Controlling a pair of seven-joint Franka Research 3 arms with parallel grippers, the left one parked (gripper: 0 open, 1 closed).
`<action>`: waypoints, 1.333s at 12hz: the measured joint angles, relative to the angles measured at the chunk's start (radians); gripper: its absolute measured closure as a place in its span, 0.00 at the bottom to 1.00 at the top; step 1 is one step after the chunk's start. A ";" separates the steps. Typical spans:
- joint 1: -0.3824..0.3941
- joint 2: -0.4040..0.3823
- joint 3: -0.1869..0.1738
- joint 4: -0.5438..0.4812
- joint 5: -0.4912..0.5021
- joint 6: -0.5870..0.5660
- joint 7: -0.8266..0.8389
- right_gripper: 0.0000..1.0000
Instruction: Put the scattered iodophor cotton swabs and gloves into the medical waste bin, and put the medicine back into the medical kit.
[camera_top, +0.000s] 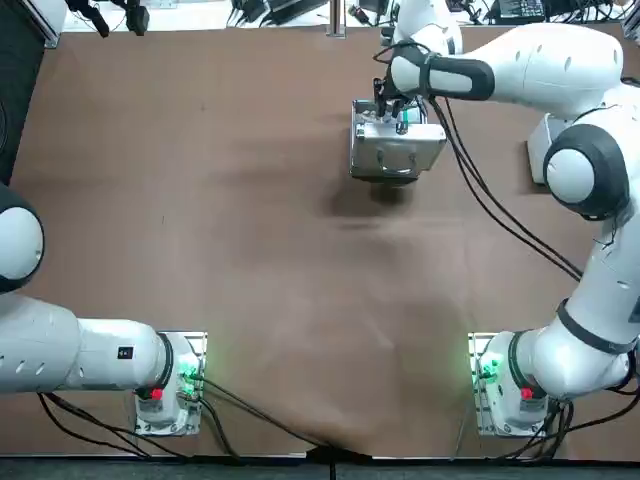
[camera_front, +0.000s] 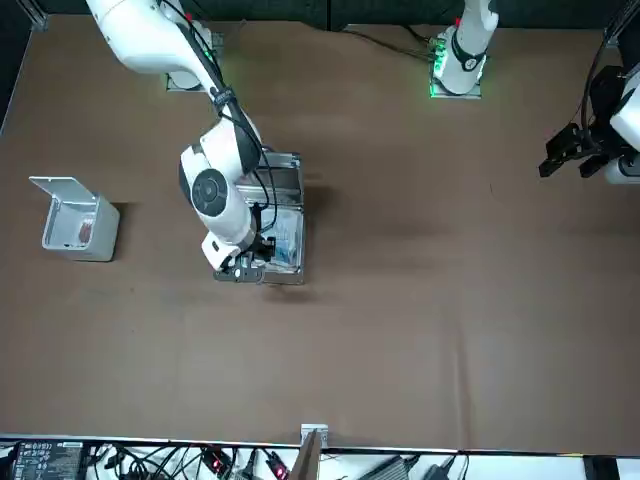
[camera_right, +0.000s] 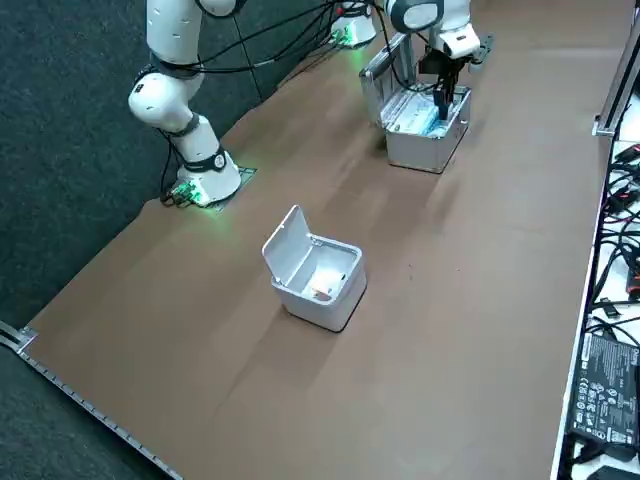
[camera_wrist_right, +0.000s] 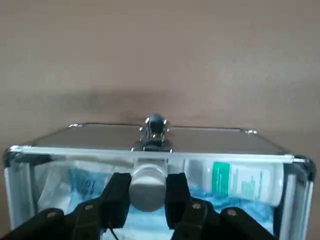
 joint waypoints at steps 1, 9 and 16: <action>0.001 0.008 0.000 0.002 -0.022 0.012 0.011 0.61; 0.006 0.022 -0.002 0.065 -0.082 -0.037 0.035 0.16; -0.120 -0.184 -0.012 0.189 -0.086 -0.359 -0.118 0.00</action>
